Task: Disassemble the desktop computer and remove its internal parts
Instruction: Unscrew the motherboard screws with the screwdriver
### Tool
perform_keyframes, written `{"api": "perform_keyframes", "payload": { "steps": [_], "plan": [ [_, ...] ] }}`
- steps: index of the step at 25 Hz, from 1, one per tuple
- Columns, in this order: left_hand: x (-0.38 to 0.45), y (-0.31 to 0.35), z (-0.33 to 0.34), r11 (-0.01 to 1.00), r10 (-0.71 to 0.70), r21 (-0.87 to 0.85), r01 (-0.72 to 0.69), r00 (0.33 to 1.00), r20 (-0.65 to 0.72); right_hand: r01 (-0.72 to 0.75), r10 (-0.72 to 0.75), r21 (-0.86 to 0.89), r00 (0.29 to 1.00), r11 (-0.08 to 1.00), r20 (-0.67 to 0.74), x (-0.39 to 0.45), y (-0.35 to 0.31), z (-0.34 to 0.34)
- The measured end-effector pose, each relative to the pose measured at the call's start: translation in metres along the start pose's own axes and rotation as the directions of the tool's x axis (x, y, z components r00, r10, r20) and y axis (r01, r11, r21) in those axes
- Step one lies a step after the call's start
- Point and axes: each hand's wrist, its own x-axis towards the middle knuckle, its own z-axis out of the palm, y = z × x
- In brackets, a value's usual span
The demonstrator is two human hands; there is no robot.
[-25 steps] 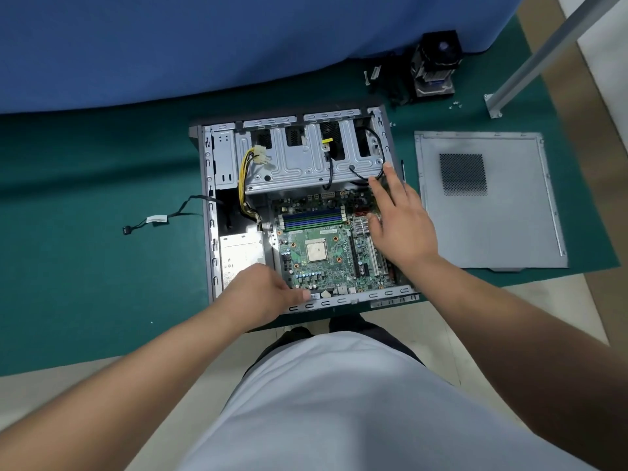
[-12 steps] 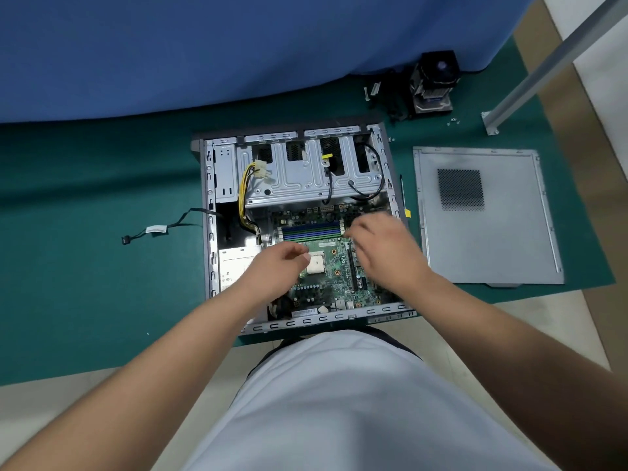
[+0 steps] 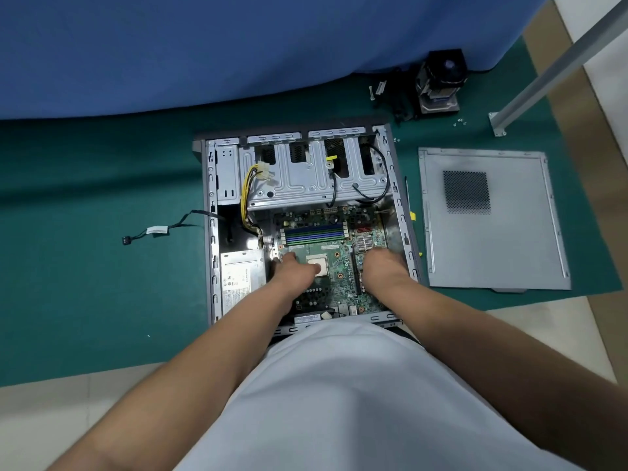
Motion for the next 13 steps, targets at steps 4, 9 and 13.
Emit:
{"api": "perform_keyframes", "payload": {
  "steps": [4,9,13],
  "plan": [
    [0.0020,-0.0020,-0.0001,1.000,-0.002,-0.010,0.002,1.000,0.026,-0.031,0.033,0.029,0.998,0.999,-0.046,0.0014,-0.0006,0.0037],
    [0.0022,-0.0044,0.0007,0.999,-0.006,0.031,0.005,0.999,0.033,-0.075,0.079,0.061,0.995,0.995,-0.054,0.0026,-0.0021,0.0047],
    [0.0016,-0.0042,0.0000,0.998,-0.030,0.061,0.027,0.999,0.041,-0.076,0.079,0.056,0.995,0.996,-0.061,0.0036,-0.0023,0.0086]
  ]
}}
